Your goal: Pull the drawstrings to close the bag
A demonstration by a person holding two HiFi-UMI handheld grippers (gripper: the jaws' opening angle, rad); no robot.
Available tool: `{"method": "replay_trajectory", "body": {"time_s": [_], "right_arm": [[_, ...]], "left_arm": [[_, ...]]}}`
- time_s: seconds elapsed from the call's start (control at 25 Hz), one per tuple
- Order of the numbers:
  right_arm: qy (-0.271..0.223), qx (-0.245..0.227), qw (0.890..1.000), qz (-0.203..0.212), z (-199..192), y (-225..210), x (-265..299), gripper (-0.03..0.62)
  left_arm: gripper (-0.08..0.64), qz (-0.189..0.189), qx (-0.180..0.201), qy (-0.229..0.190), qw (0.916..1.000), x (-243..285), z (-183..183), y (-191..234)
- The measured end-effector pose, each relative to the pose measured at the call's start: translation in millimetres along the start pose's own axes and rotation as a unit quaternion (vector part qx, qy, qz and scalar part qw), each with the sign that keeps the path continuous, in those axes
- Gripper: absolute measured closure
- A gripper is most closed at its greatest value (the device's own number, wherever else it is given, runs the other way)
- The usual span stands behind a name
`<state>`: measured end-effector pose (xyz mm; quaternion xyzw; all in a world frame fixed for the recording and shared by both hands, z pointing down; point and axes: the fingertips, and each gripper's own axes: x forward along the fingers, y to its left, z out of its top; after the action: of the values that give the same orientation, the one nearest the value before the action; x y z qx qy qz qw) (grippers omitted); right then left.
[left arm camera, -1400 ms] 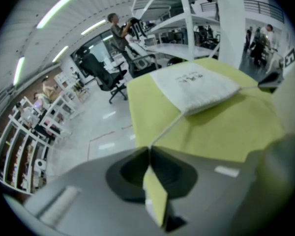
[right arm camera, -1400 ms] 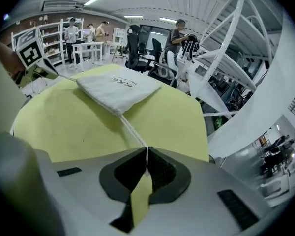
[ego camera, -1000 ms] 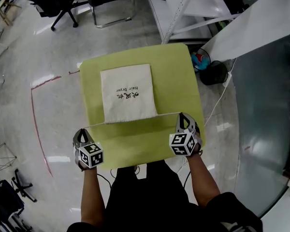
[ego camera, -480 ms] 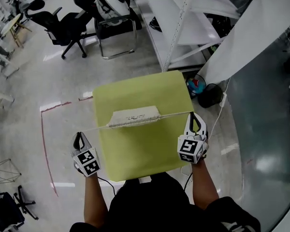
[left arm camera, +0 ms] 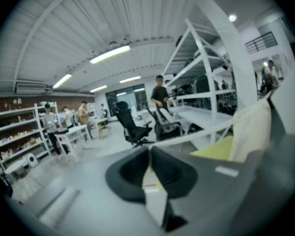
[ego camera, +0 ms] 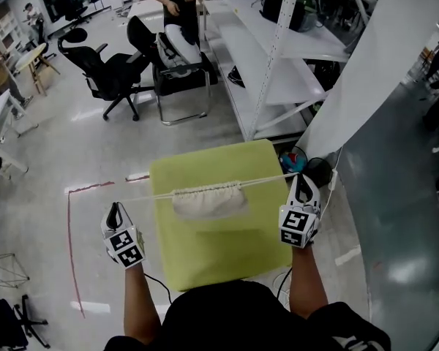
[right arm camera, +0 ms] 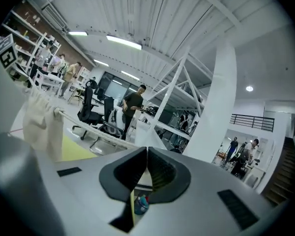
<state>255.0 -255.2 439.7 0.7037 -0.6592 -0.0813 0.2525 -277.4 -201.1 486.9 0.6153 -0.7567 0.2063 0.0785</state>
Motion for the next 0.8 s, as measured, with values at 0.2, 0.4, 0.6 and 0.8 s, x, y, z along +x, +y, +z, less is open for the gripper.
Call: {"method": "replay_trajectory", "body": {"time_s": [0.2, 0.4, 0.6, 0.8], "right_arm": [[-0.023, 0.05, 0.998, -0.014, 12.3, -19.9, 1.0, 0.578], [-0.034, 0.076, 0.996, -0.028, 22.7, -37.3, 3.7, 0.577], [-0.038, 0.093, 0.994, -0.039, 26.0, -47.2, 5.9, 0.578], [-0.043, 0.102, 0.992, -0.051, 25.8, -61.8, 6.6, 0.578]], "left_arm": [[0.529, 0.006, -0.023, -0.021, 0.9995, -3.5, 17.6, 14.2], [0.529, 0.011, -0.036, -0.045, 0.9983, -8.3, 33.2, 27.8], [0.529, 0.006, -0.063, -0.049, 0.9968, -9.0, 34.3, 35.6], [0.528, 0.007, -0.08, -0.055, 0.9953, -10.9, 35.3, 47.9]]}}
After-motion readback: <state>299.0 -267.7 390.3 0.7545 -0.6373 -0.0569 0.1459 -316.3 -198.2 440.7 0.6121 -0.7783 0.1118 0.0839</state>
